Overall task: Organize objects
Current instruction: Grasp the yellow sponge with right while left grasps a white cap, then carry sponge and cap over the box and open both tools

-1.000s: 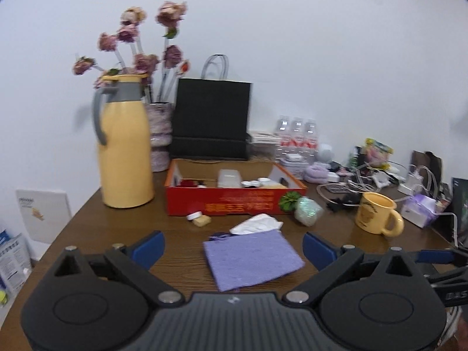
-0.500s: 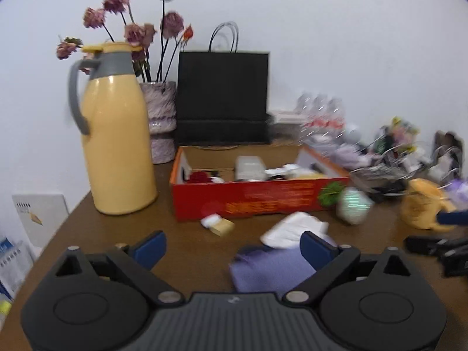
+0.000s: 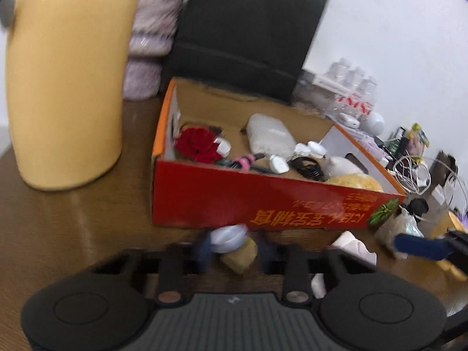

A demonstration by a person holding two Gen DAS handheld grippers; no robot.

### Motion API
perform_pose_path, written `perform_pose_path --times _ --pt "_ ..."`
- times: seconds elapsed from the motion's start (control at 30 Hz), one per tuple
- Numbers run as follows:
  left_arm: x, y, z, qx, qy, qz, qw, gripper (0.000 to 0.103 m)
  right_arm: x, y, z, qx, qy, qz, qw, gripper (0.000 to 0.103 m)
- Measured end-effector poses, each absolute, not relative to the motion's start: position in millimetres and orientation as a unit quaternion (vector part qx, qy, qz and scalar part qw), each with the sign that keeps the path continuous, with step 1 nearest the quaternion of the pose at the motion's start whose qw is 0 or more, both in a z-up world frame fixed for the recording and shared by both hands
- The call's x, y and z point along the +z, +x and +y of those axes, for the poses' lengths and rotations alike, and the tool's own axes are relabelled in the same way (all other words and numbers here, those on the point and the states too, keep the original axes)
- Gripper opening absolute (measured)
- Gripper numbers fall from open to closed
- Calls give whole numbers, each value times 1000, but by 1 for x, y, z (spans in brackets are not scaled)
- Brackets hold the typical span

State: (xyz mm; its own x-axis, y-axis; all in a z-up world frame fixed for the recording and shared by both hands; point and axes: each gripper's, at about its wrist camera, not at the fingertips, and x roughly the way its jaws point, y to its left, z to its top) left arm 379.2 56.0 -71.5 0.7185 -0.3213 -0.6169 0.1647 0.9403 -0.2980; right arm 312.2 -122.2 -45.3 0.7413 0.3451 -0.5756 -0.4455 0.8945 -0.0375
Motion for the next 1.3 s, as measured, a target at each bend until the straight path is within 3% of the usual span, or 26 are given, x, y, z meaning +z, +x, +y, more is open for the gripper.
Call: perform_pose_path --times 0.1,0.13,0.27,0.33,0.37,0.6,0.83,1.1,1.3 --pt "-74 381 69 -143 -158 355 910 16 -51 336 -100 264 -104 301 910 79" --pt "-73 381 73 -144 -169 354 909 2 -54 345 -93 280 -106 309 903 78" --pt "-69 375 84 -139 -176 349 910 1 -71 385 -69 300 -129 352 877 62" --pt "-67 373 85 -136 -170 351 911 1 -79 397 -61 295 -138 370 870 38" --pt "-67 370 86 -135 -167 351 912 1 -80 400 -61 301 -123 371 870 35" --pt "-47 339 73 -108 -97 306 941 1 -62 373 -77 268 -113 339 895 34" --pt "-37 248 44 -65 -46 267 960 1 -9 258 -154 191 -59 251 947 34" --pt "-9 115 3 -177 -48 261 948 1 -35 132 -215 196 -13 313 929 34" --pt "6 113 -12 -177 -52 235 954 1 -24 113 -231 180 12 287 941 34"
